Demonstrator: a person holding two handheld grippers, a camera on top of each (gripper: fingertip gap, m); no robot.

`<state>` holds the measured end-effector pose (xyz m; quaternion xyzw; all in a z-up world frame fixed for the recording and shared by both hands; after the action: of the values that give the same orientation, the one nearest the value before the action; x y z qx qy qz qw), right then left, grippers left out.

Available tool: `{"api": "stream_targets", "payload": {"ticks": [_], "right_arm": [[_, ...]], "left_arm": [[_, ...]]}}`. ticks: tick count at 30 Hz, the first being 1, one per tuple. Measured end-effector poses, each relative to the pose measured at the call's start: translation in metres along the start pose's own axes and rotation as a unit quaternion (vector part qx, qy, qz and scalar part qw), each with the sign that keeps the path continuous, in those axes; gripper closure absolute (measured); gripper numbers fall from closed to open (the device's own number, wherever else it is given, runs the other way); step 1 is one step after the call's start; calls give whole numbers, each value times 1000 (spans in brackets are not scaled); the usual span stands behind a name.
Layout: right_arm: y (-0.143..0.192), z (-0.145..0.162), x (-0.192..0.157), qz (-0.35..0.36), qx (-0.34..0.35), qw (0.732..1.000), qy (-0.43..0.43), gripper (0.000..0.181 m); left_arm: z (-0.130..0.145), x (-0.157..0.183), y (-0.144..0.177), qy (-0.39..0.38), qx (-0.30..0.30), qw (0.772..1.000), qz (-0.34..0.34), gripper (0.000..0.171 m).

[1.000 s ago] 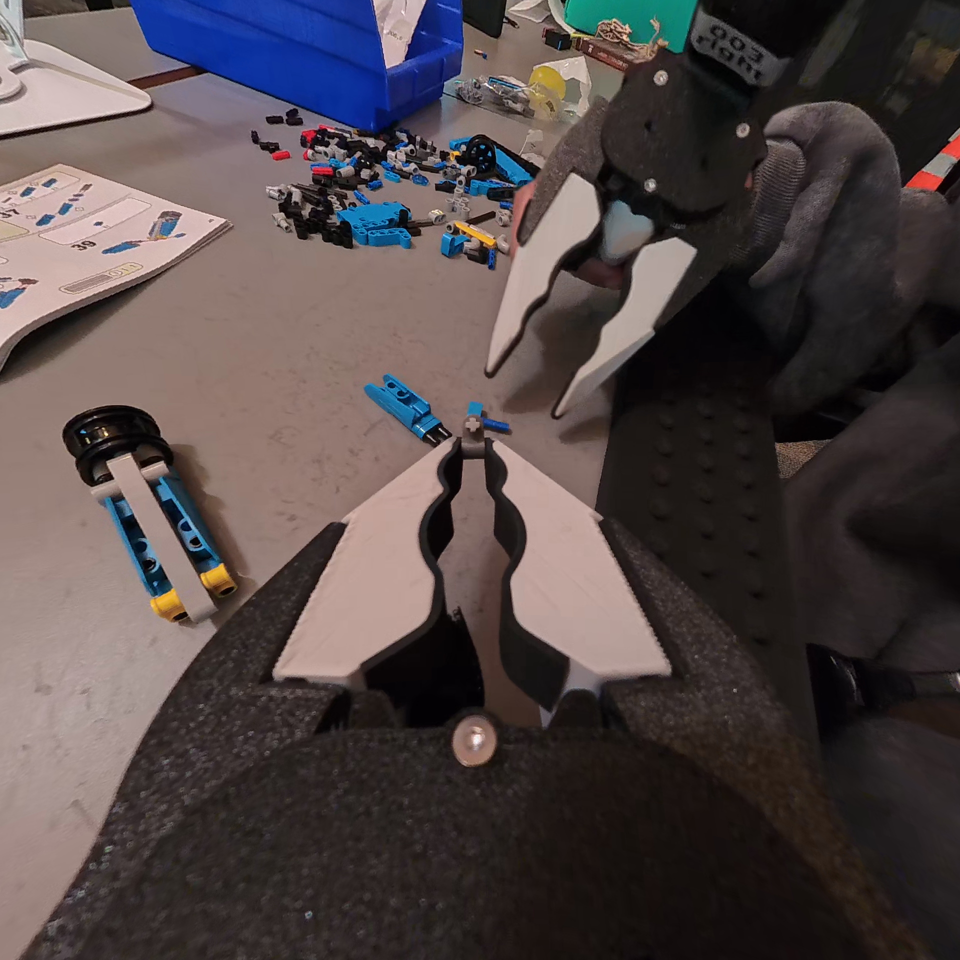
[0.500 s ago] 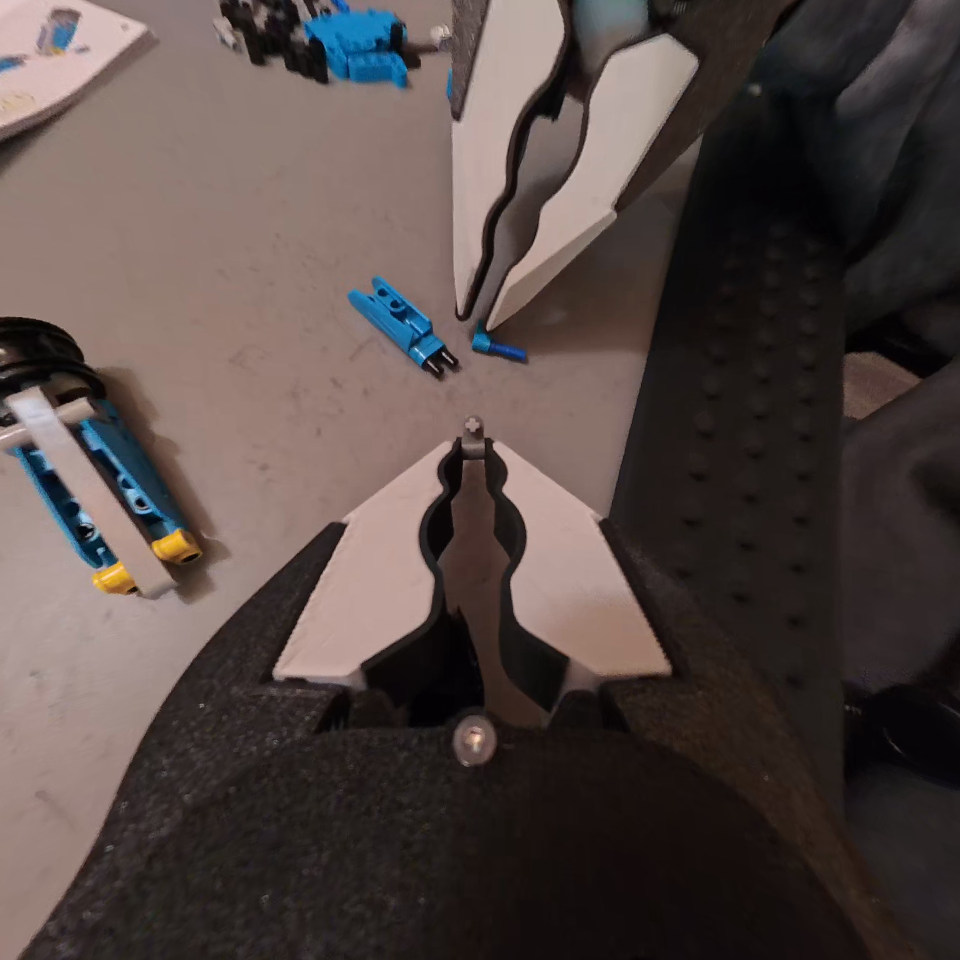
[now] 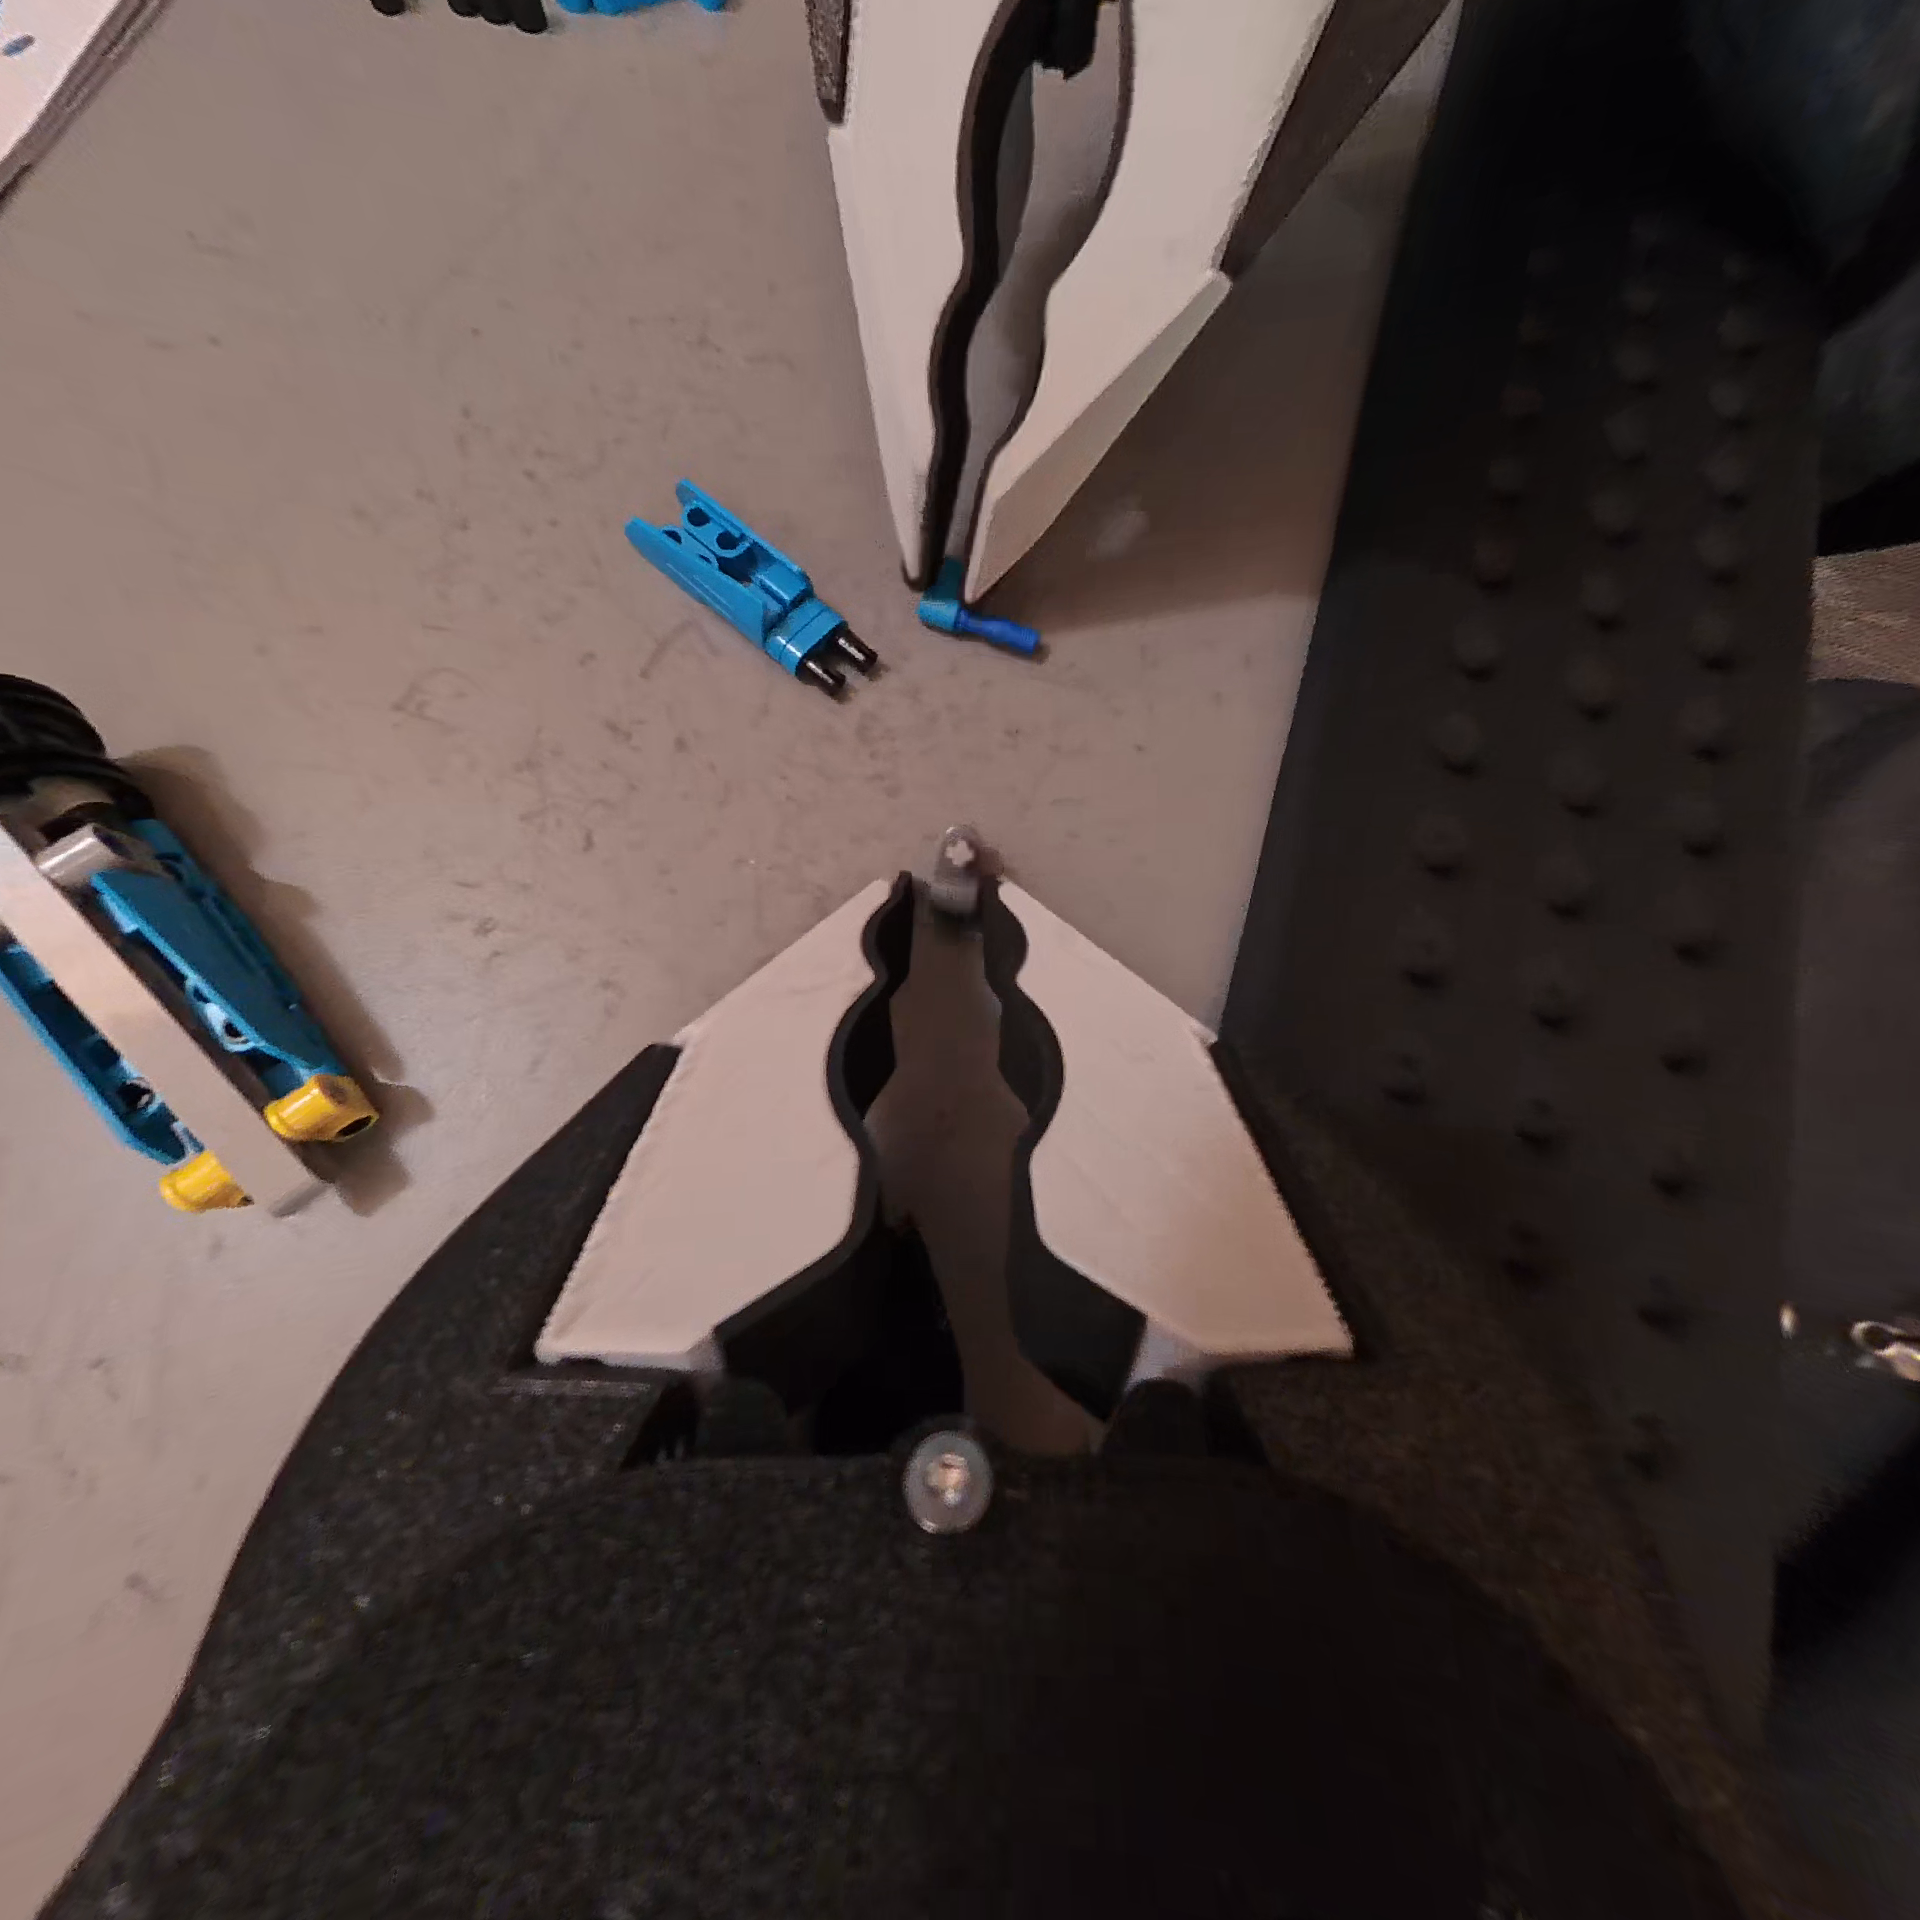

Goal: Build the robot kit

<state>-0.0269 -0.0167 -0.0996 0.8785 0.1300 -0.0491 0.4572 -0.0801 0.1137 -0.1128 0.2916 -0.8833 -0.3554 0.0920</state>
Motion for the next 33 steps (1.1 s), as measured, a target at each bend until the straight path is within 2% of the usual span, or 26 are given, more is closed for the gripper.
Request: {"api": "stream_targets", "payload": {"ticks": [2,5,9,10,12,14,16,20,21,24,26,28,29,31,33], "right_arm": [[5,-2,-1,-7,18,1000,-10,181],[17,-11,-2,-20,100,994,-30,181],[28,-23,-3,25,195,981,-5,181],[27,-22,-4,27,187,982,-4,181],[20,-11,-10,6,120,993,-5,176],[16,0,-13,11,56,998,-18,152],[13,7,-13,22,17,999,-29,156],[1,12,-6,30,-8,999,-35,171],[1,10,-6,26,2,999,-34,177],[1,5,-5,7,30,999,-35,177],[11,-12,-9,-38,133,990,-42,178],[22,-29,-20,-146,242,958,-54,178],[26,-34,-23,-192,273,941,-62,178],[26,-37,-26,-260,304,913,-81,177],[19,-35,-30,-325,299,892,-98,177]], "left_arm": [[0,-1,2,-7,2,1000,-16,155],[-6,-8,13,13,40,998,-44,147],[-21,-11,30,57,110,991,-42,147],[-21,-11,29,59,111,991,-41,146],[-19,-11,27,54,116,991,-45,146],[-20,-11,26,51,126,990,-45,146],[-21,-9,25,50,133,989,-35,147],[-21,-8,24,44,135,989,-31,147],[-21,-7,24,41,136,989,-28,147],[-22,-6,26,38,144,989,-26,147],[-26,-7,32,43,169,984,-30,147],[-31,-6,41,34,212,977,-14,147],[-33,-3,46,20,228,973,-7,146],[-34,3,52,-26,250,968,-8,147],[-32,10,53,-80,252,964,-17,149]]}}
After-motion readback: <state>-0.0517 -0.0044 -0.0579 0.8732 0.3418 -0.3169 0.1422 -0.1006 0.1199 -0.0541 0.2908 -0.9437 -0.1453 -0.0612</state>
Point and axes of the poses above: each gripper's, where its closed fingertips meet, y back along the fingers, z out of its underside, x = y × z across the jaws, the point moved 7 cm from there along y, back along the fingers, and after that the axes turned 12 degrees about -z, right-handed, at the moved point
